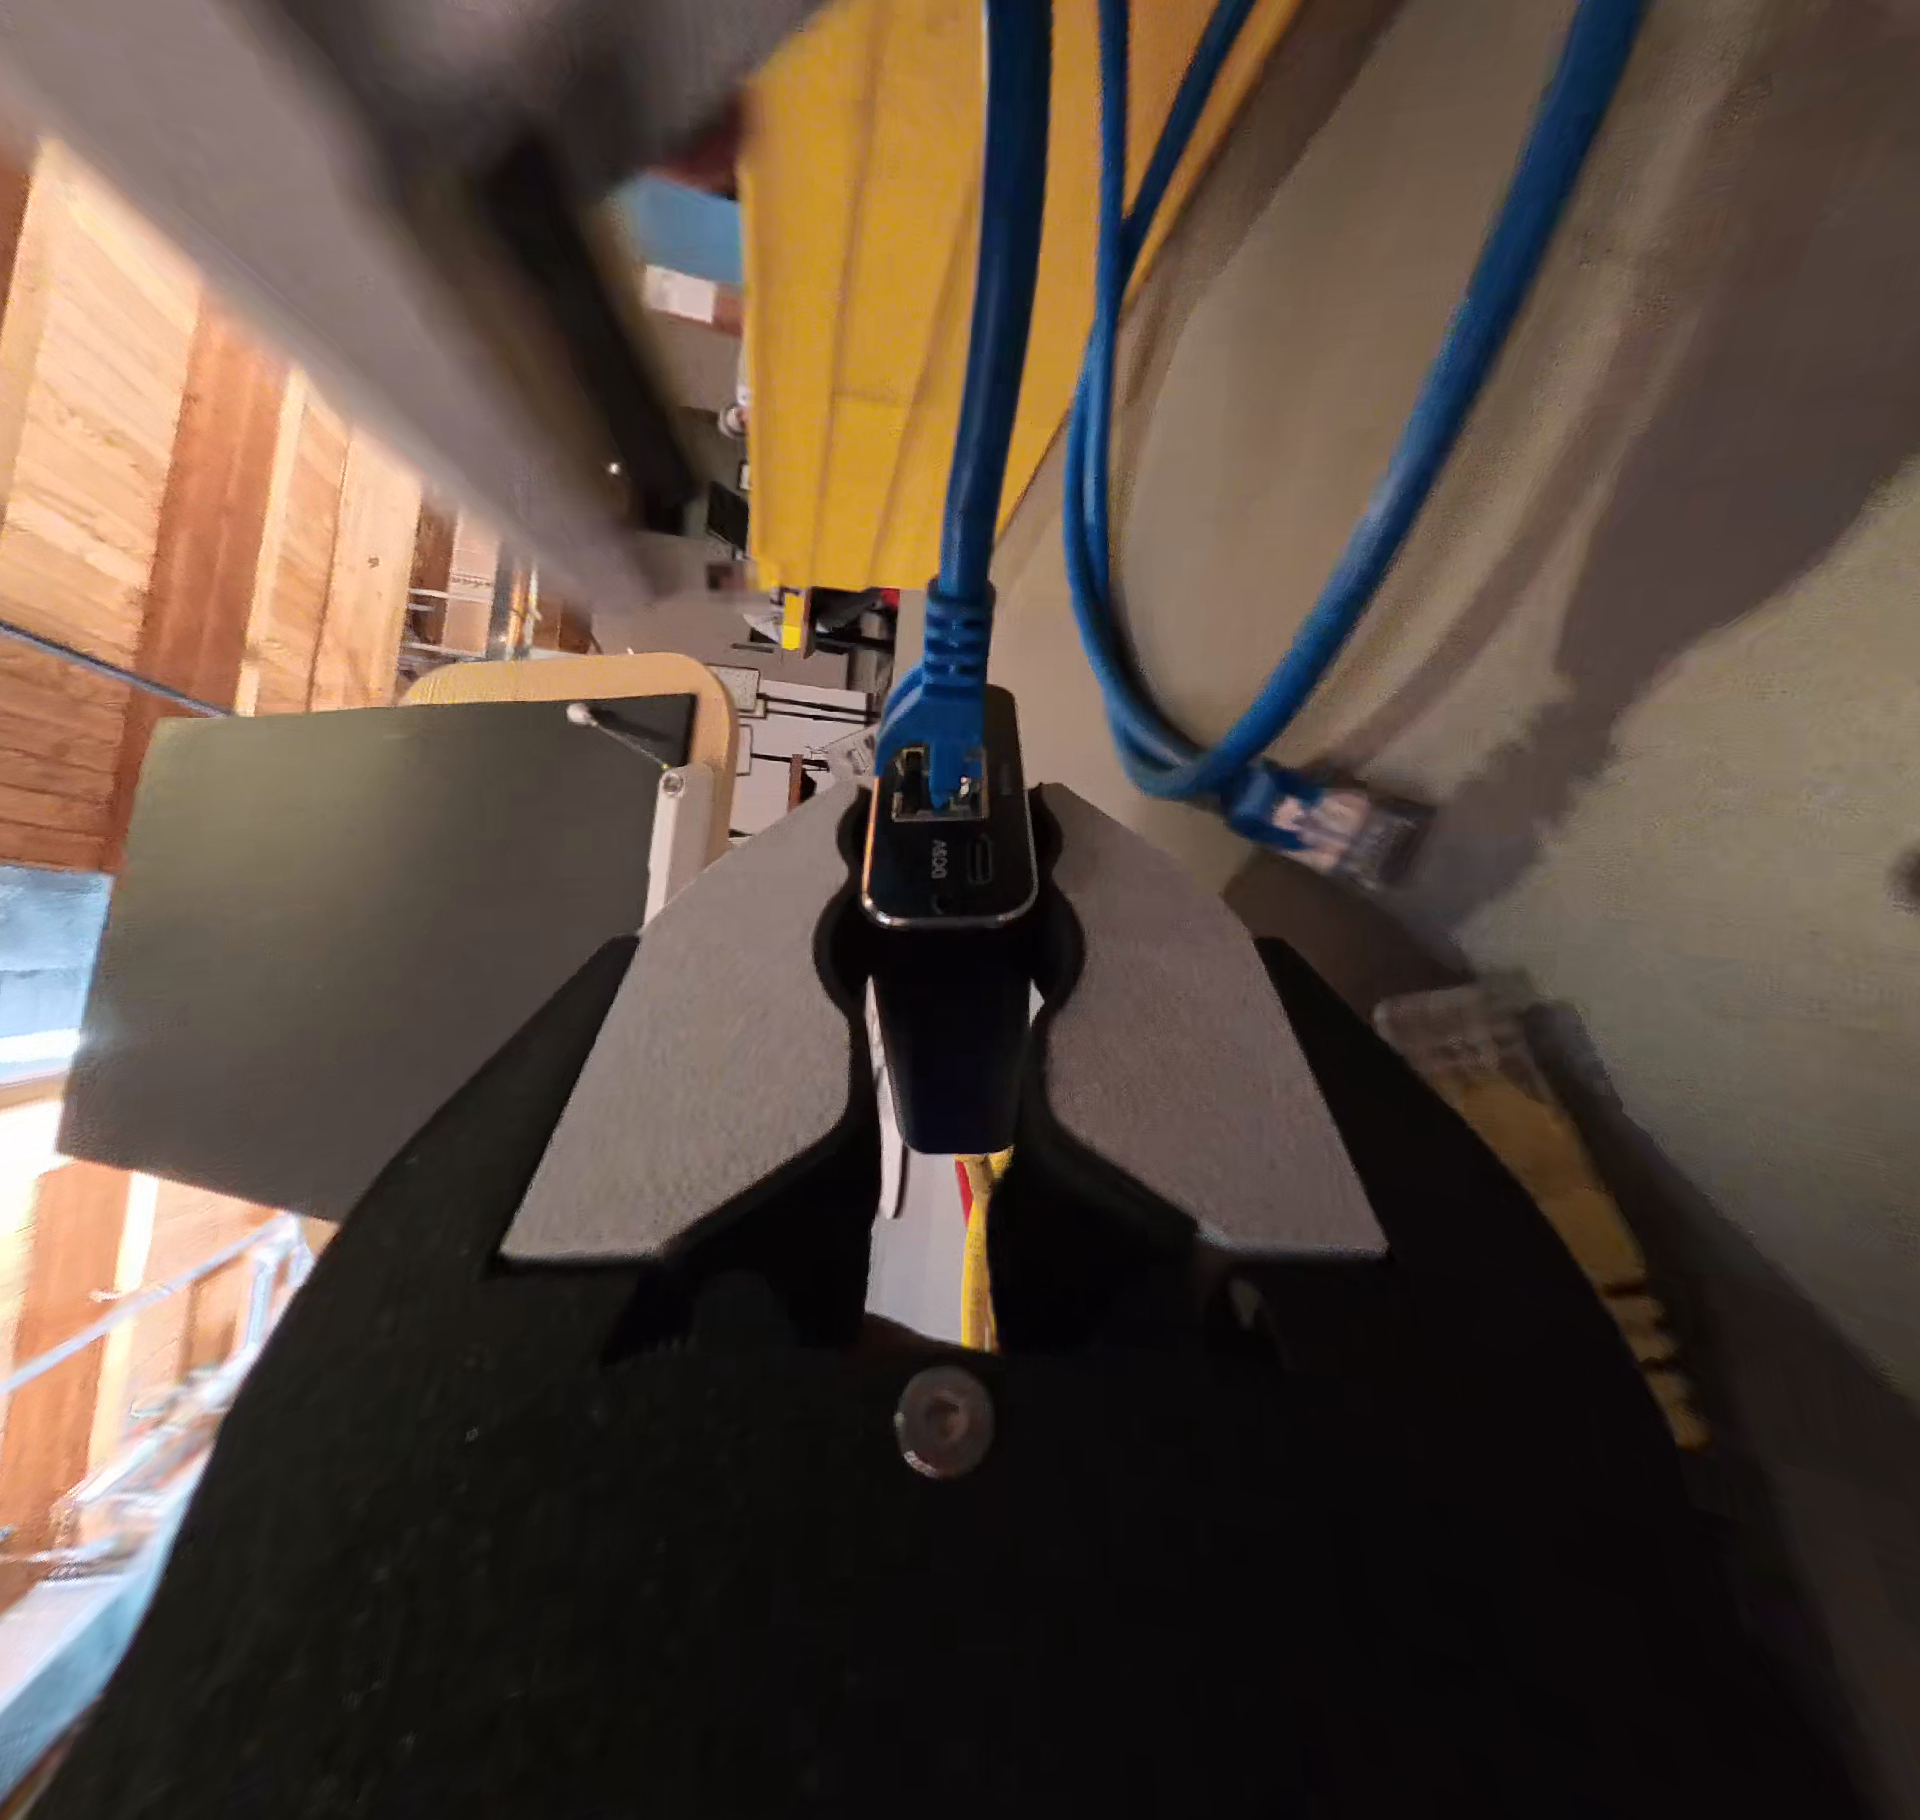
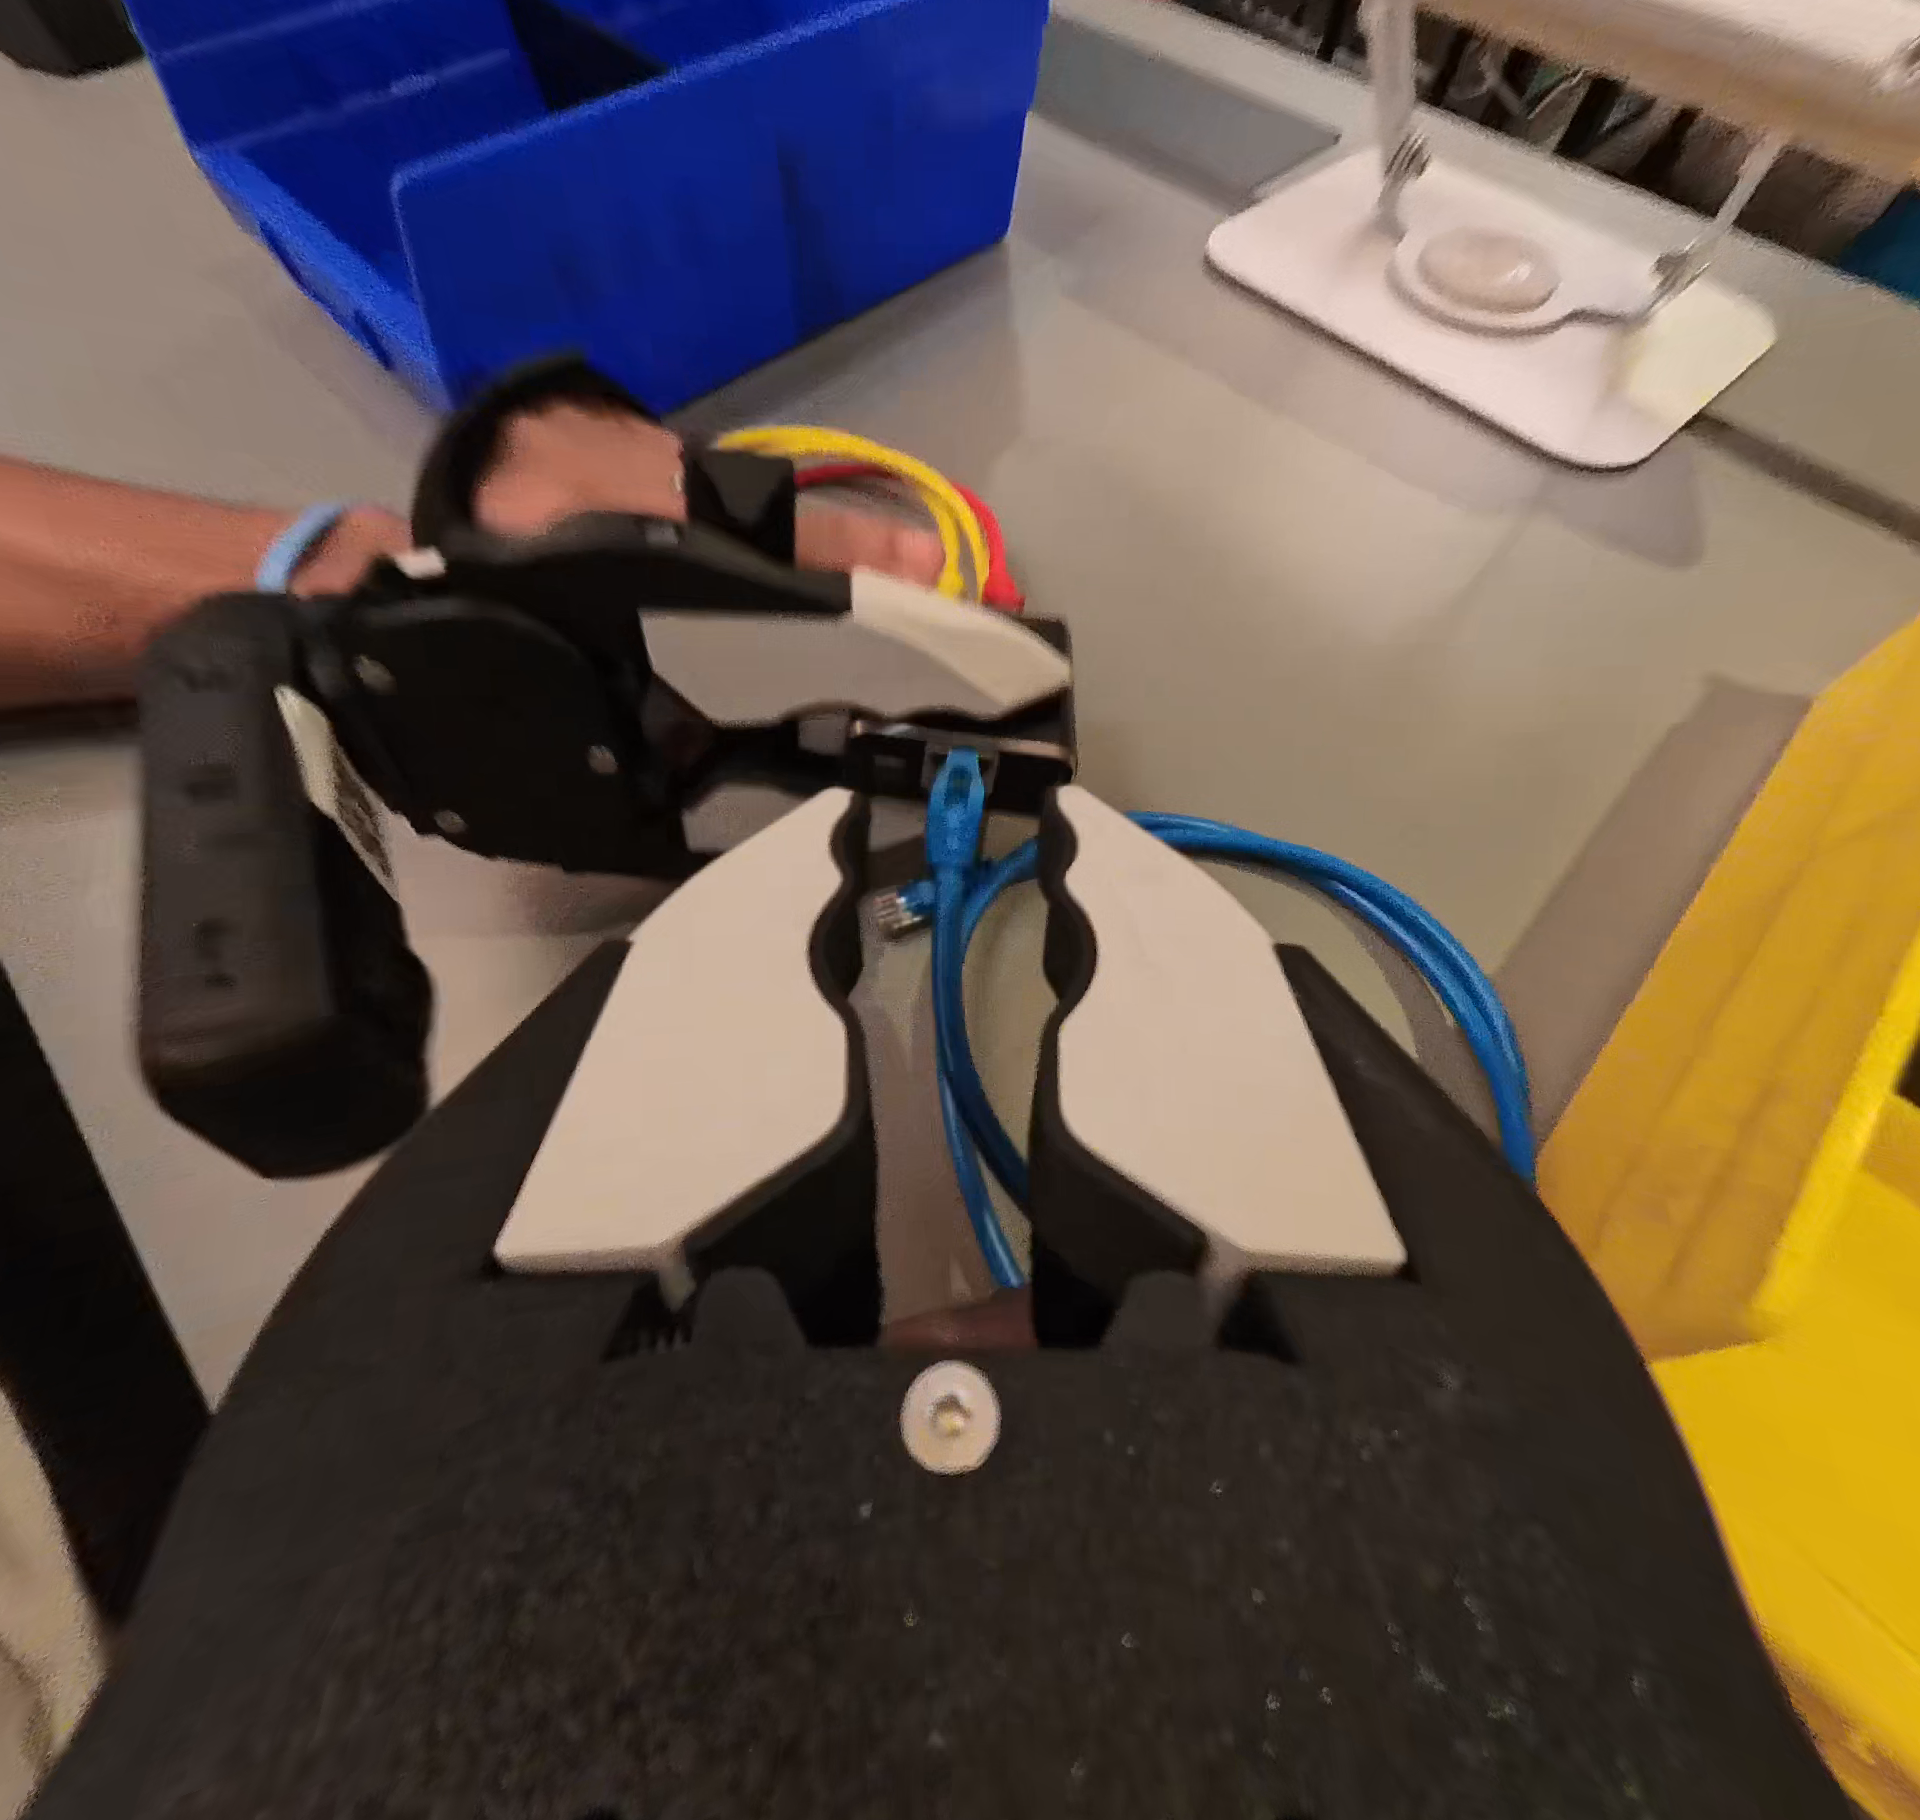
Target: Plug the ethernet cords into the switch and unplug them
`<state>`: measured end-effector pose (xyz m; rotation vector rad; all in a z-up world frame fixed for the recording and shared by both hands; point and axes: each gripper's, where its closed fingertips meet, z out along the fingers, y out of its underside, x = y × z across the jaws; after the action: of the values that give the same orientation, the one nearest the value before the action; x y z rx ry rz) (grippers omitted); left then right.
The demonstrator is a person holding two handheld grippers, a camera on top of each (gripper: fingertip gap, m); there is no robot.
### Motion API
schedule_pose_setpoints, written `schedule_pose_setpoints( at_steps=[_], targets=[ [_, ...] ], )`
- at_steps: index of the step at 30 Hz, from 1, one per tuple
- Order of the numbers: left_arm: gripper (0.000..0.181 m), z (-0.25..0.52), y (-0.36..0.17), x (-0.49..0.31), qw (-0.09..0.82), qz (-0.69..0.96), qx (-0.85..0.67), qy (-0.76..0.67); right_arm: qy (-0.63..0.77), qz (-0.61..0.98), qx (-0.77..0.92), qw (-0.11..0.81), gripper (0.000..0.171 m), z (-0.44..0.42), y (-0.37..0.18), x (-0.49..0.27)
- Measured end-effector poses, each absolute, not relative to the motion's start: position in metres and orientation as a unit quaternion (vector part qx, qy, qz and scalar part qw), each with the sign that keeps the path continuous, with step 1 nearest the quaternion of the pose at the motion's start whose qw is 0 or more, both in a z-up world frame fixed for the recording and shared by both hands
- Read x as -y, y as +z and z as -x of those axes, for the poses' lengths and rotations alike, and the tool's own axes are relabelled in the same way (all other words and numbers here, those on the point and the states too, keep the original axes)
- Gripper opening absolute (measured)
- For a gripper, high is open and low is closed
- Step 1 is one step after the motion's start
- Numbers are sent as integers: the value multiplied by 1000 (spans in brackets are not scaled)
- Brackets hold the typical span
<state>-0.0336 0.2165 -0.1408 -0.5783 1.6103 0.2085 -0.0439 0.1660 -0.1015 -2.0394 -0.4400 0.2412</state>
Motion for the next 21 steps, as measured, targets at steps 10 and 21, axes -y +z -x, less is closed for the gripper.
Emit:
schedule_pose_setpoints(
  at_steps=[10, 21],
  targets=[
    [26, 38, -143, -209, 637, 268, -722, 46, -224, 749, 428, 453, 25, 52, -133, -180],
    [26, 38, -152, -209, 620, 262, -738, 51, -309, 684, 484, 451, 17, 53, -141, -188]
  ],
)
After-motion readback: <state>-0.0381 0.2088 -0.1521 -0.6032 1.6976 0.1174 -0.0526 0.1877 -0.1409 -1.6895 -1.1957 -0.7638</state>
